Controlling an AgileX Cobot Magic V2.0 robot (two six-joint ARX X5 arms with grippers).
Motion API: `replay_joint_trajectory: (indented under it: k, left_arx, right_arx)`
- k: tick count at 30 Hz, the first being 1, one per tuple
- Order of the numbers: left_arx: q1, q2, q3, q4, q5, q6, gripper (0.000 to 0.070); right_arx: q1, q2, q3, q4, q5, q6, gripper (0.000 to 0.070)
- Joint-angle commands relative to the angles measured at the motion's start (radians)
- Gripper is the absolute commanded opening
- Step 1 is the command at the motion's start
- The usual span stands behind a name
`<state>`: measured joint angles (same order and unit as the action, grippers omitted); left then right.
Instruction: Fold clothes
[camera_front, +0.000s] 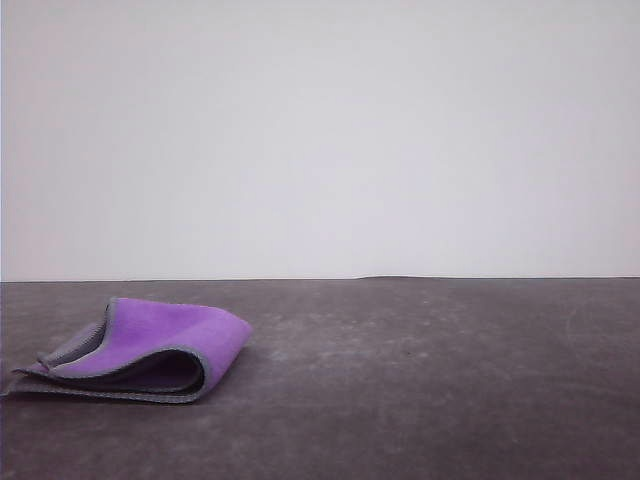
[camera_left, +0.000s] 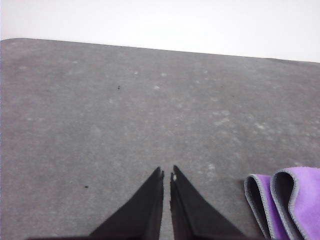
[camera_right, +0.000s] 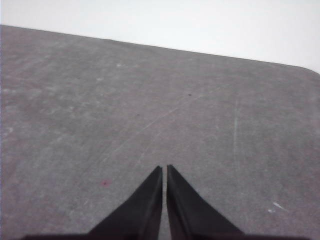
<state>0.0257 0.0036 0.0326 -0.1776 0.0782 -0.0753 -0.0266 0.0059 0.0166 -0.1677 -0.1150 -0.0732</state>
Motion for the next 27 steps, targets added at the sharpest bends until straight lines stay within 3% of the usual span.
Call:
replay_joint_trajectory:
  k: [1, 27]
  left_arx:
    - [0.0, -0.001, -0.019, -0.008, -0.003, -0.005, 0.0016]
    - [0.0, -0.001, -0.019, -0.008, -0.003, -0.005, 0.0016]
  right_arx:
    - [0.012, -0.002, -0.005, -0.008, 0.016, 0.018, 0.001]
    - [0.014, -0.002, -0.005, 0.012, 0.018, 0.04, 0.001]
